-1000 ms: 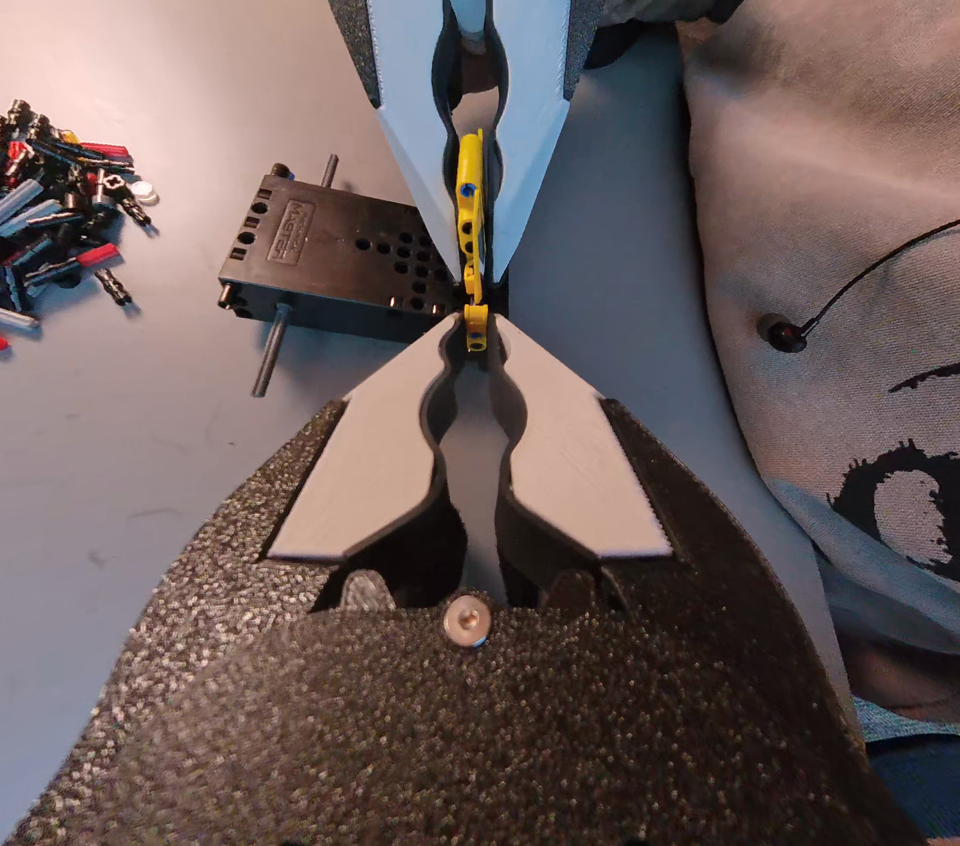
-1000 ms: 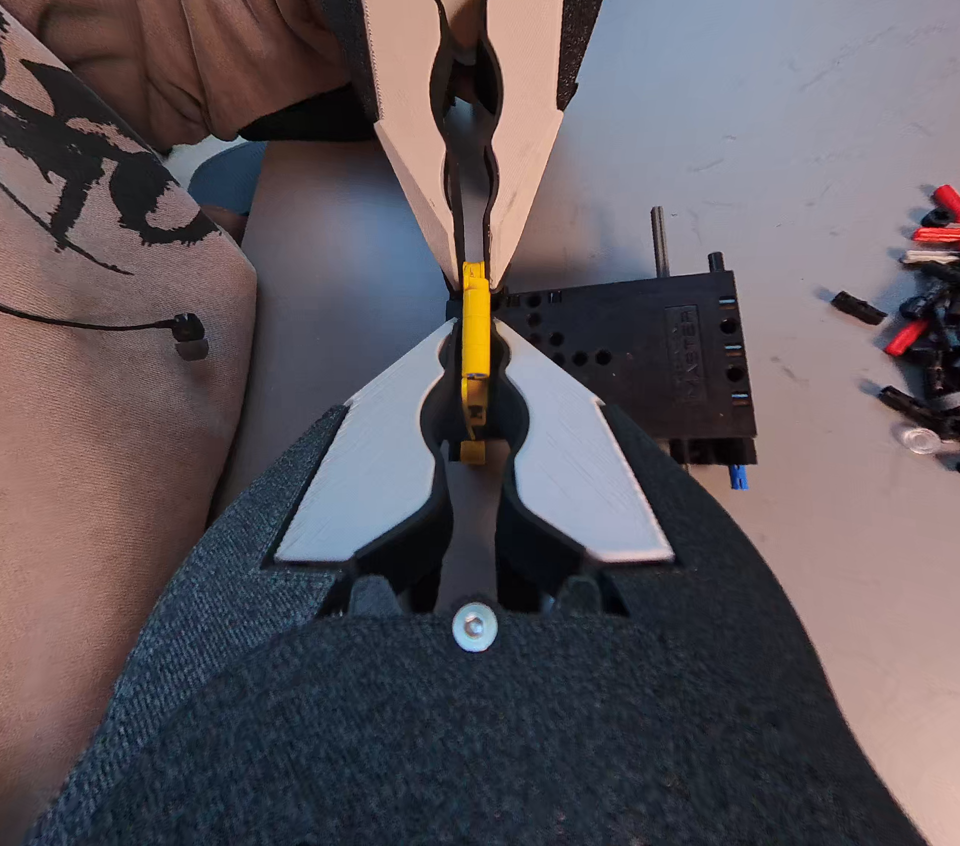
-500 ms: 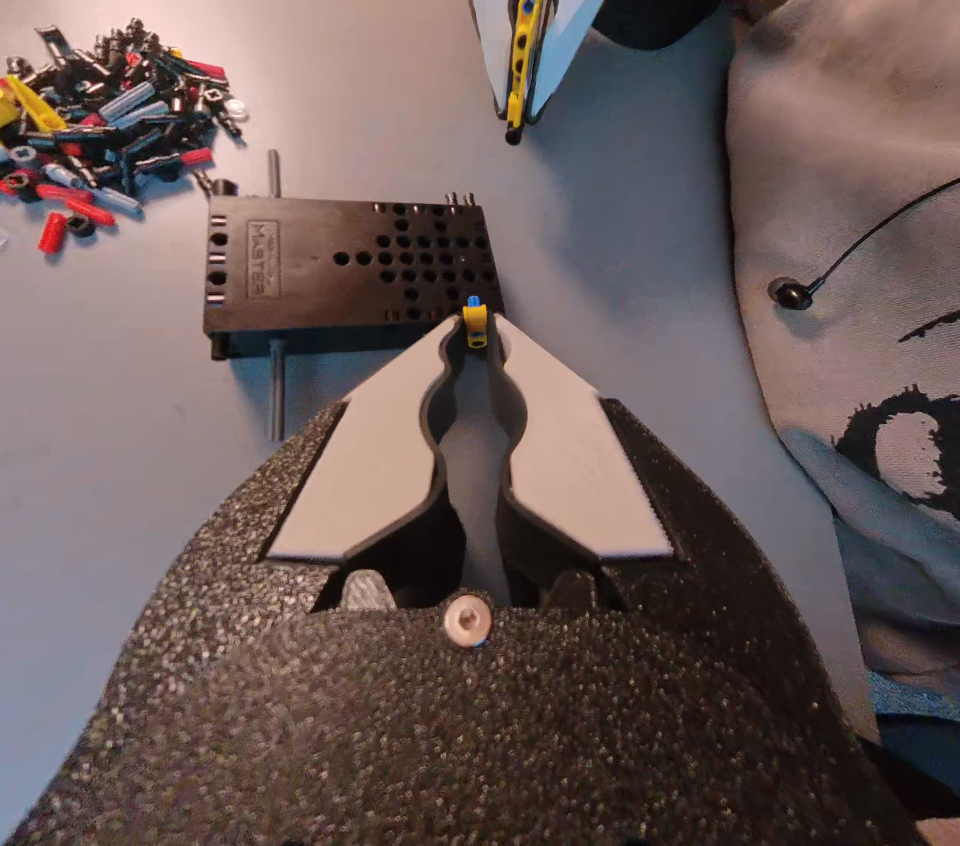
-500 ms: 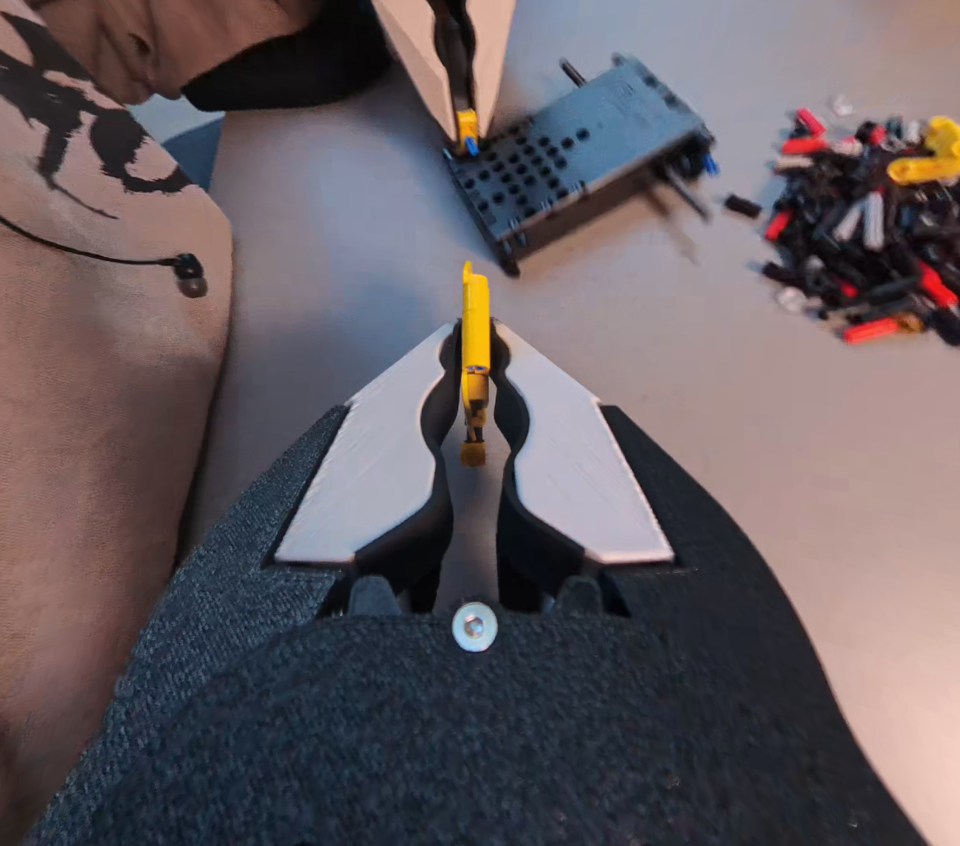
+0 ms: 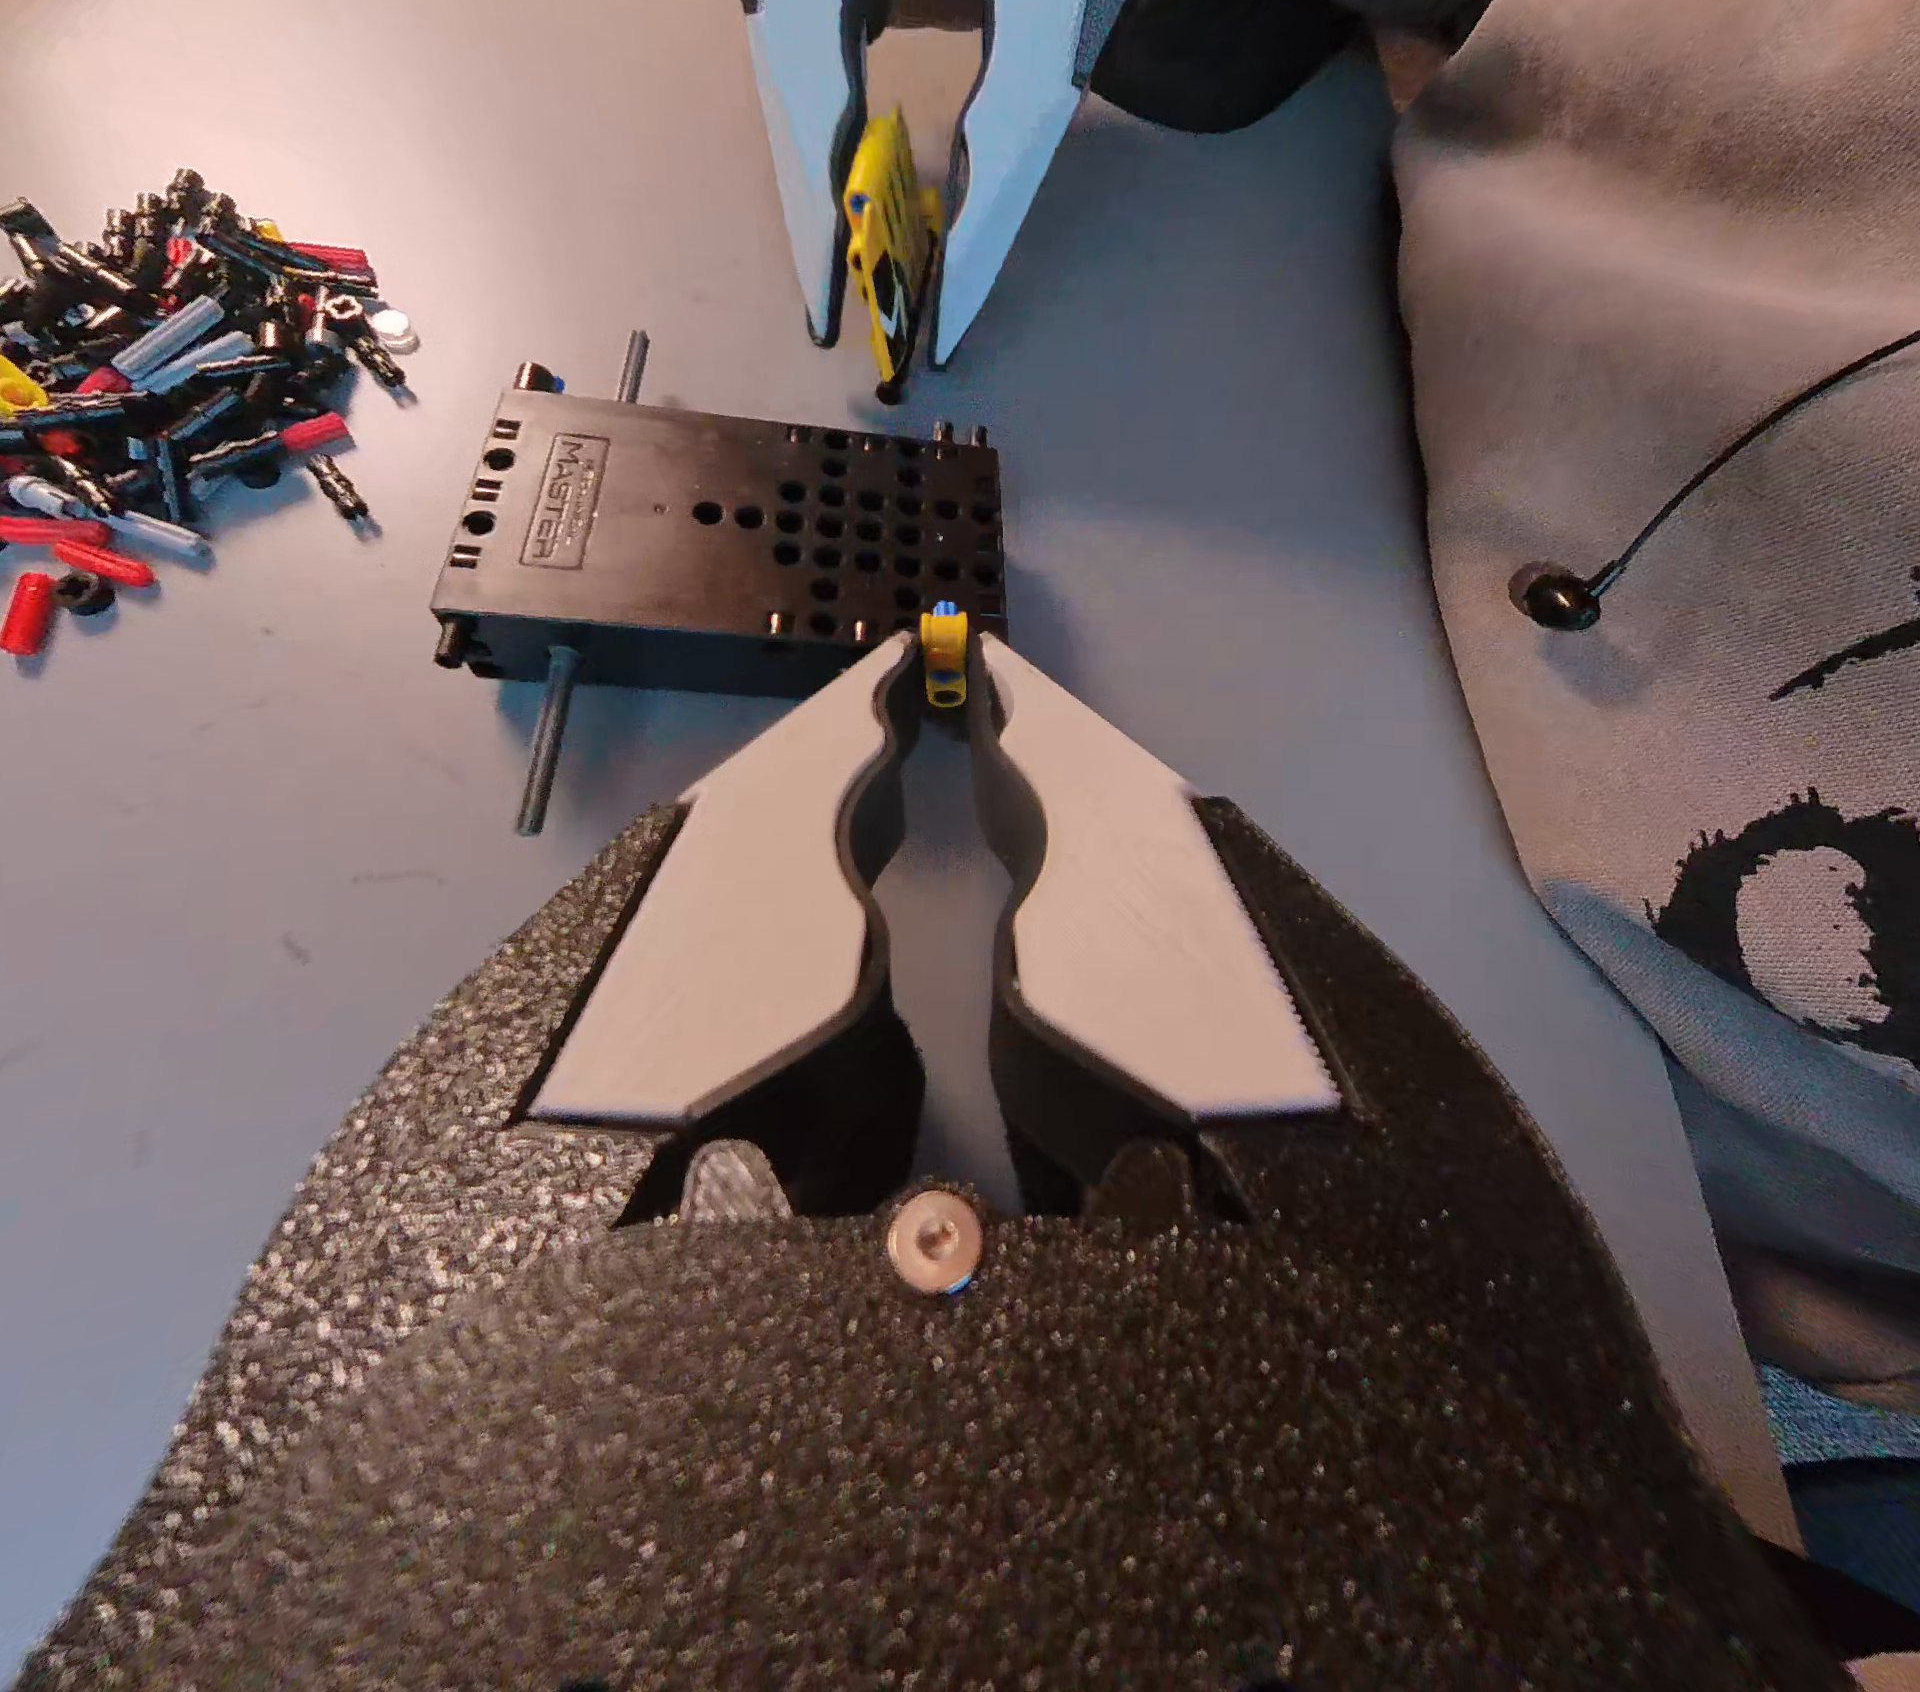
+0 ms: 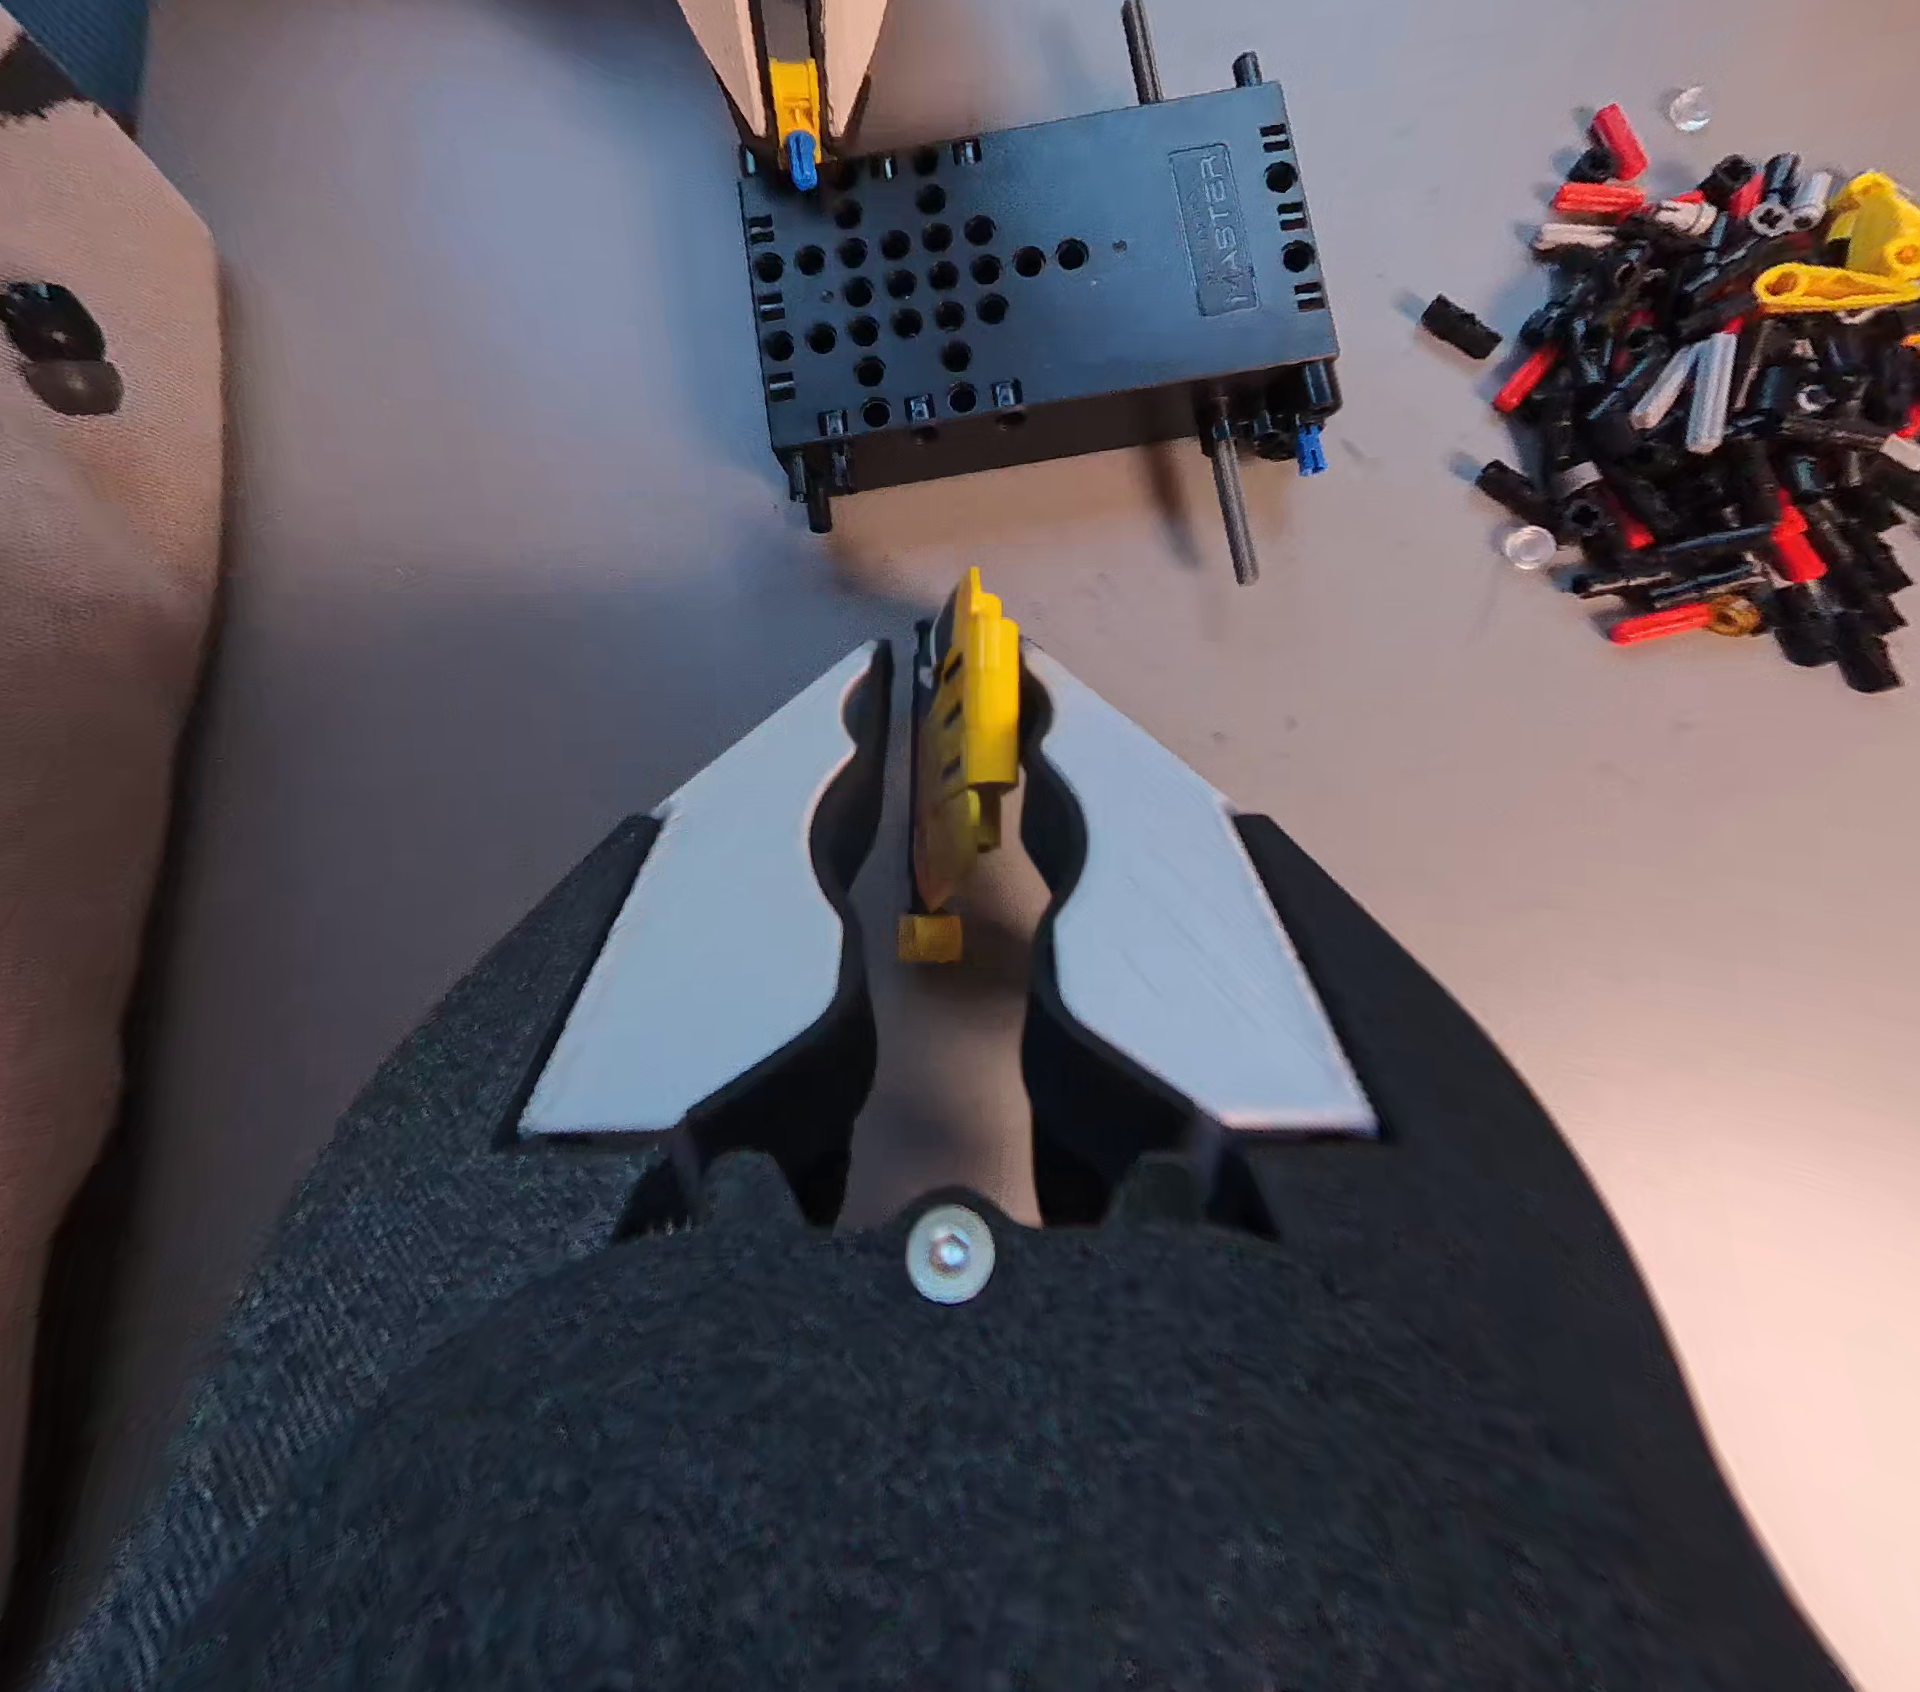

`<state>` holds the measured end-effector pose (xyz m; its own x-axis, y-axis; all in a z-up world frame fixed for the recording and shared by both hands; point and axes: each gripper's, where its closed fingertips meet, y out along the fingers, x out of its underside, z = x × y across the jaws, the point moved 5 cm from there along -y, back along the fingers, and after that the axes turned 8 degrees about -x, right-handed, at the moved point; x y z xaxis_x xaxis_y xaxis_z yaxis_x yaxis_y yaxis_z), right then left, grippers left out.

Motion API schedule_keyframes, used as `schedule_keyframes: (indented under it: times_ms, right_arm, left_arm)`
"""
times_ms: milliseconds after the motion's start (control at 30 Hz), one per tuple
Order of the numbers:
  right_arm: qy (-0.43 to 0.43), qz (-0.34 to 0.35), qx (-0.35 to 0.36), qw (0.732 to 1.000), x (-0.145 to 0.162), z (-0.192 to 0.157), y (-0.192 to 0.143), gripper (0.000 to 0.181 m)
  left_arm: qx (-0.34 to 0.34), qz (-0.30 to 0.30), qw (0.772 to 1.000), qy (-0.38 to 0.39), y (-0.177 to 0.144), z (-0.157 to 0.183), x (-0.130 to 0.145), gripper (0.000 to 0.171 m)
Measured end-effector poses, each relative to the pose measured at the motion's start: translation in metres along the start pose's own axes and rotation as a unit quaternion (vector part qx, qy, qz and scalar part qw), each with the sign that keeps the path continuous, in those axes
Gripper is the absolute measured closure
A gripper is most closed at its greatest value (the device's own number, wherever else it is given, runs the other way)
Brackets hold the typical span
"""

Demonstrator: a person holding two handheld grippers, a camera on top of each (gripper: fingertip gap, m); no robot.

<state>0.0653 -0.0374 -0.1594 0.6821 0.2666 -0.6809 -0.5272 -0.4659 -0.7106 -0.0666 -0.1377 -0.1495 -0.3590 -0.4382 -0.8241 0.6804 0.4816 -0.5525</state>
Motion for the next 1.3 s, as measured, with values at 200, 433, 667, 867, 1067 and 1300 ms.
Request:
schedule_keyframes:
  times_ms: [200, 433, 667, 867, 1067, 1300]
  right_arm:
    - [-0.076, 0.045, 0.034, 0.996, -0.042, -0.011, -0.007, 0.125]
    - [-0.218, 0.011, 0.143, 0.965, -0.06, -0.007, 0.011, 0.12]
    - [-0.285, 0.04, 0.21, 0.934, -0.065, -0.003, 0.002, 0.155]
    - [-0.314, 0.036, 0.22, 0.923, -0.064, -0.005, 0.001, 0.155]
    - [-0.354, 0.034, 0.226, 0.907, -0.066, -0.009, 0.008, 0.155]
    - [-0.368, 0.039, 0.219, 0.903, -0.065, -0.012, 0.012, 0.156]
  left_arm:
    - [0.001, 0.038, 0.996, -0.075, 0.006, -0.005, -0.022, 0.165]
    - [0.066, 0.126, 0.946, -0.29, 0.005, -0.023, -0.054, 0.165]
    - [0.093, 0.175, 0.92, -0.339, 0.001, -0.027, -0.058, 0.164]
    - [0.06, 0.172, 0.931, -0.315, 0.0, -0.025, -0.052, 0.165]
    - [0.071, 0.17, 0.934, -0.305, 0.003, -0.02, -0.051, 0.163]
    - [0.073, 0.165, 0.941, -0.287, 0.005, -0.016, -0.051, 0.165]
